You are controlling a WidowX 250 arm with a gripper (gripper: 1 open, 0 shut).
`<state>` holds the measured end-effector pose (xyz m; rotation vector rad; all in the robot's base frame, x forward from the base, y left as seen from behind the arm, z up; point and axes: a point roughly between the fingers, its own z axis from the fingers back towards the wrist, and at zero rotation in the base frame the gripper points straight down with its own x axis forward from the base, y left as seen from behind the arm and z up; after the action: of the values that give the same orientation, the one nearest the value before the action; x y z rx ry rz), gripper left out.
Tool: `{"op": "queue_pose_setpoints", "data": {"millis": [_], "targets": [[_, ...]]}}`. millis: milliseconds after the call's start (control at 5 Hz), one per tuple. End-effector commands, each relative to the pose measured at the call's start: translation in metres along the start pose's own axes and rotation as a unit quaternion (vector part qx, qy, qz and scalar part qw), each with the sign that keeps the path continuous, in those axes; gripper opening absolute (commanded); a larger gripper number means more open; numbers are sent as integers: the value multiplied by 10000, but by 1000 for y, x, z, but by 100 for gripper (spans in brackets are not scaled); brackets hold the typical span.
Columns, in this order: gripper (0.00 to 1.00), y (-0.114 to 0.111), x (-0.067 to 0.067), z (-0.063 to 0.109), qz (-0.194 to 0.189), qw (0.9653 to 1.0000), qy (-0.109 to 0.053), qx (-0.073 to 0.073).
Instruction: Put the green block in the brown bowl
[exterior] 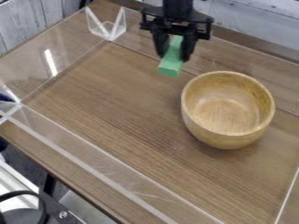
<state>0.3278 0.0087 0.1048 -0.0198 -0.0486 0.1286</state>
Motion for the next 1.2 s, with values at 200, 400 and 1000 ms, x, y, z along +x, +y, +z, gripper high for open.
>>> {"op": "queue_pose_setpoints", "data": {"millis": [200,400,1000], "targets": [[0,-22,-19,22,-374,9985,-401,35],[0,-27,-33,20,-428,9986,-317,19],[0,-63,-44,4,-1078,9939,86,-196]]}}
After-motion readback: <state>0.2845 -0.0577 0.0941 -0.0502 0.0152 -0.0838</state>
